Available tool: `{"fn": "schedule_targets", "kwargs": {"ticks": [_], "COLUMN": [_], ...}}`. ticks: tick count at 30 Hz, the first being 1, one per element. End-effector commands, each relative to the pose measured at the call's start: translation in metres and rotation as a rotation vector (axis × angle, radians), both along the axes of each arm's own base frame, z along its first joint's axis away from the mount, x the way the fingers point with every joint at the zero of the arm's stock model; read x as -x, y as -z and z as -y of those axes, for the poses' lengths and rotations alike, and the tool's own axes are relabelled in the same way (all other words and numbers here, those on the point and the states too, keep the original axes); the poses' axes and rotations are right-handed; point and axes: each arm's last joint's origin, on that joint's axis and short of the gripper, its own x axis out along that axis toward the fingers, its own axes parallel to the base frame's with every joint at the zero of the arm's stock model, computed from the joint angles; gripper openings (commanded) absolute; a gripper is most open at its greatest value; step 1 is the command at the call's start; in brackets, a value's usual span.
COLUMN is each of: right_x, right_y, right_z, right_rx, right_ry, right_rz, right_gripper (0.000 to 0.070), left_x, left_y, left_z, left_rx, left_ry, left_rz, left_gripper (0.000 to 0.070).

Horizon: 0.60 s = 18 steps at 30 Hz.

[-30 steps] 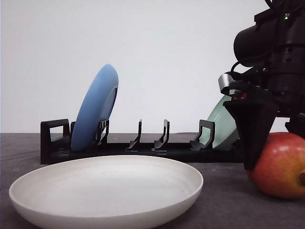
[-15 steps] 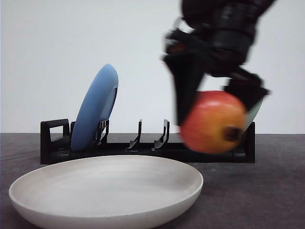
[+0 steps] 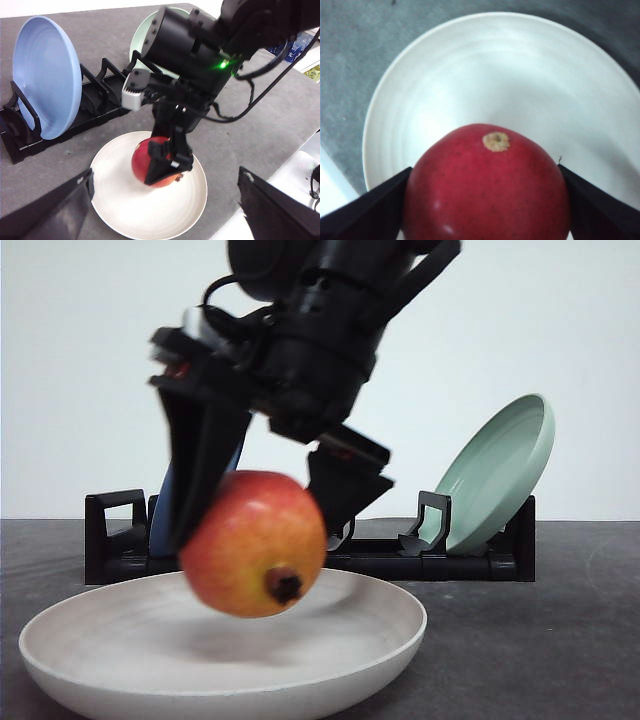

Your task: Place pomegranate in white plate

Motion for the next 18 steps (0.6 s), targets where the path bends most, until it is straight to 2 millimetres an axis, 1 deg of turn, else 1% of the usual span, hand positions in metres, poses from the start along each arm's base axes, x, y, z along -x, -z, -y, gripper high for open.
{"fn": "schedule_targets", "kwargs": {"ticks": [1, 8, 15, 17, 18], "right_x": [0.000, 0.000, 0.001, 0.001, 0.001], "right_y": [0.002, 0.015, 0.015, 0.015, 0.015], "right_z": [-0.009, -0.015, -0.016, -0.016, -0.016], "right_rx": [-0.016, 0.003, 0.003, 0.005, 0.005], "right_ry": [-0.007, -0.014, -0.019, -0.019, -0.019], "right_rz": [0.004, -0.013, -0.012, -0.014, -0.013], "right_gripper": [0.0451, 0.0451, 0.0458, 0.0488, 0.0526], "left_x": [0.000, 0.000, 0.000, 0.000, 0.000], "left_y": [-0.002, -0.002, -0.002, -0.002, -0.002], "left_z": [0.001, 0.001, 0.001, 0.001, 0.001], "left_rx": [0.012, 0.013, 0.015, 0.015, 0.015], "left_ry": [0.009, 0.009, 0.008, 0.008, 0.008], "left_rz": [0.004, 0.004, 0.002, 0.002, 0.002], "left_gripper": [0.0539, 0.0539, 0.0539, 0.0539, 0.0539]}}
